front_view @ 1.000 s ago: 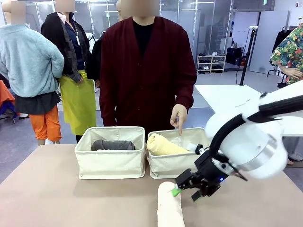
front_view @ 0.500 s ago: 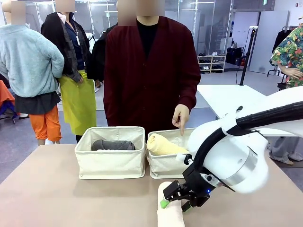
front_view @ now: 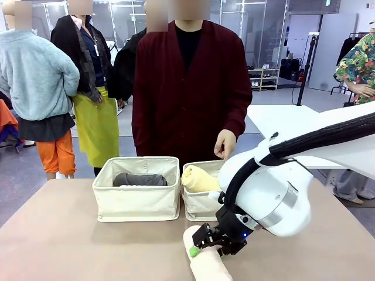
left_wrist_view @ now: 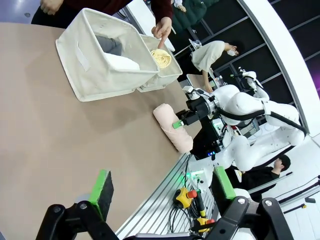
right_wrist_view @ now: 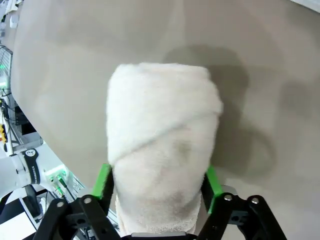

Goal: Divide the towels into two baskets.
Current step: Pick up one hotel-folded towel from the bottom of the table and place it in the Fabric basket indicated by the person.

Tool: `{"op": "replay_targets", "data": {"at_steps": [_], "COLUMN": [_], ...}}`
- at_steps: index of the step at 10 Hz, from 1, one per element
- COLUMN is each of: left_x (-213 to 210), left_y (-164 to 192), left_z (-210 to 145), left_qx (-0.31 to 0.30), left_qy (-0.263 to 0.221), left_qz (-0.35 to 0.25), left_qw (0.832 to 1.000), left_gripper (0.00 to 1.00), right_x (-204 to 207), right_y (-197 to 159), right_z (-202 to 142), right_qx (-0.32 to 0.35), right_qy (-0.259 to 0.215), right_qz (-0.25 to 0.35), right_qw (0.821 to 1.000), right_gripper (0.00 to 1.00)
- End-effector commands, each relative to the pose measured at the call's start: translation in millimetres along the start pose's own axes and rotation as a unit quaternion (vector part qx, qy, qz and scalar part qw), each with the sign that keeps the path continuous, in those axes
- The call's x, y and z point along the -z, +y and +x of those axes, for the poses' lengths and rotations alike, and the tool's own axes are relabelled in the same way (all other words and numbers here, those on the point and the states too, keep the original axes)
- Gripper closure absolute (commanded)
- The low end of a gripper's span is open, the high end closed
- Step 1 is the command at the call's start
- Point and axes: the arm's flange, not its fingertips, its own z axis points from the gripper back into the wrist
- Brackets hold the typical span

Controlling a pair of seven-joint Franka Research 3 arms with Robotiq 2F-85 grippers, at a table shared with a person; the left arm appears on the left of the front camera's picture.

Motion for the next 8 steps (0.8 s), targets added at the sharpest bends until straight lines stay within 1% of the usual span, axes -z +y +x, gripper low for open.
{"op": "replay_targets", "data": {"at_steps": [1,2,3,4,5,6,8], "left_x": [-3.0,-3.0,-3.0,-3.0,-3.0,-3.0,-3.0], "left_y": [-2.0,-2.0,-2.0,-2.0,-2.0,-2.0,-2.0], "left_z": [-2.0,-2.0,-2.0,-2.0,-2.0,-2.0,-2.0], "left_qx": [0.002,0.002,0.002,0.002,0.002,0.002,0.002], "left_qy": [-0.001,-0.001,-0.001,-0.001,-0.001,-0.001,-0.001], "left_qz": [-0.003,-0.003,-0.003,-0.003,-0.003,-0.003,-0.003], "left_qw": [1.0,1.0,1.0,1.0,1.0,1.0,1.0], "left_gripper": [0.0,0.0,0.0,0.0,0.0,0.0,0.0], "right_x": [13.1,12.5,12.4,11.8,10.3,2.2,-26.1], "right_y": [0.4,-0.2,-0.5,-0.9,-0.3,3.0,12.0], "right_z": [-0.4,0.0,-0.2,-1.3,-2.4,-5.0,-16.5], "right_qx": [-0.018,-0.018,-0.021,-0.024,-0.028,-0.033,-0.084], "right_qy": [-0.003,-0.003,-0.002,0.0,0.001,0.007,0.027], "right_qz": [-0.003,-0.006,-0.012,-0.017,-0.02,-0.024,-0.028], "right_qw": [1.0,1.0,1.0,1.0,0.999,0.999,0.996], "right_gripper": [0.71,0.94,1.0,1.0,0.97,1.0,1.0]}}
